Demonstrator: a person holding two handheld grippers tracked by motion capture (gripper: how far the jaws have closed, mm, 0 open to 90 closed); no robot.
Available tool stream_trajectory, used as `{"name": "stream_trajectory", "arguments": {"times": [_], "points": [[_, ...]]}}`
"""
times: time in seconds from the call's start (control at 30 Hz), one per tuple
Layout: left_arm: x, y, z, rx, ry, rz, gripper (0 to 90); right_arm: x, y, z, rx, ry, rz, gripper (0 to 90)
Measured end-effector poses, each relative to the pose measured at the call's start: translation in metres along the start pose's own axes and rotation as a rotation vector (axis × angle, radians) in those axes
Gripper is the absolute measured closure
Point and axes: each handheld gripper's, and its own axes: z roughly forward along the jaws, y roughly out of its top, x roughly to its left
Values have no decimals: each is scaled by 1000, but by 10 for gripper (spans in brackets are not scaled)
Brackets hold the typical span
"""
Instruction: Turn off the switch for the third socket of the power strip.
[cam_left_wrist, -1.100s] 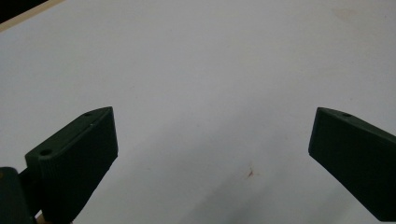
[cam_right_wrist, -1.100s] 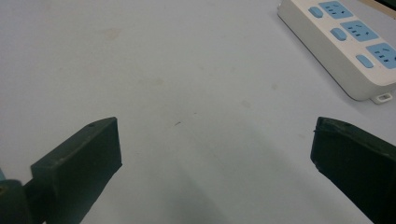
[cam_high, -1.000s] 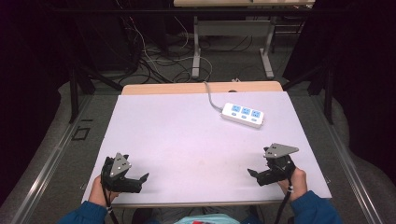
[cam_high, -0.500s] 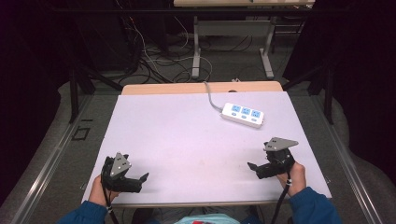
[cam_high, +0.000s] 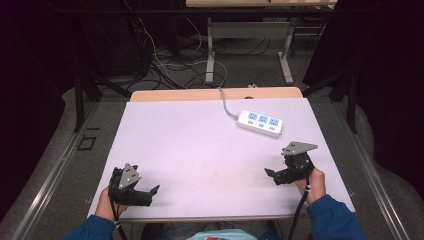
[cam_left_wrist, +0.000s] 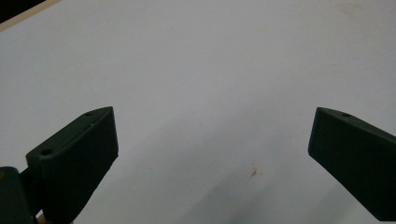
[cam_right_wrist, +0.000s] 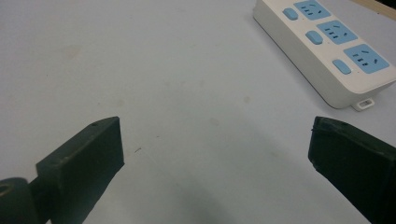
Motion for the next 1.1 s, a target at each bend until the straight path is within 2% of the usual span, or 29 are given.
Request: {"name": "stream_trajectory", "arguments": {"times": [0.37,0.97,1.1], "points": [[0,0,0,0,1,1,16,-14,4,9,1,6,37,35],[1,0,0,3,9,10,18,-33,13,27,19,0,58,43],[1,0,1,4,3,1,17,-36,15,30,23,0,65,43]]}}
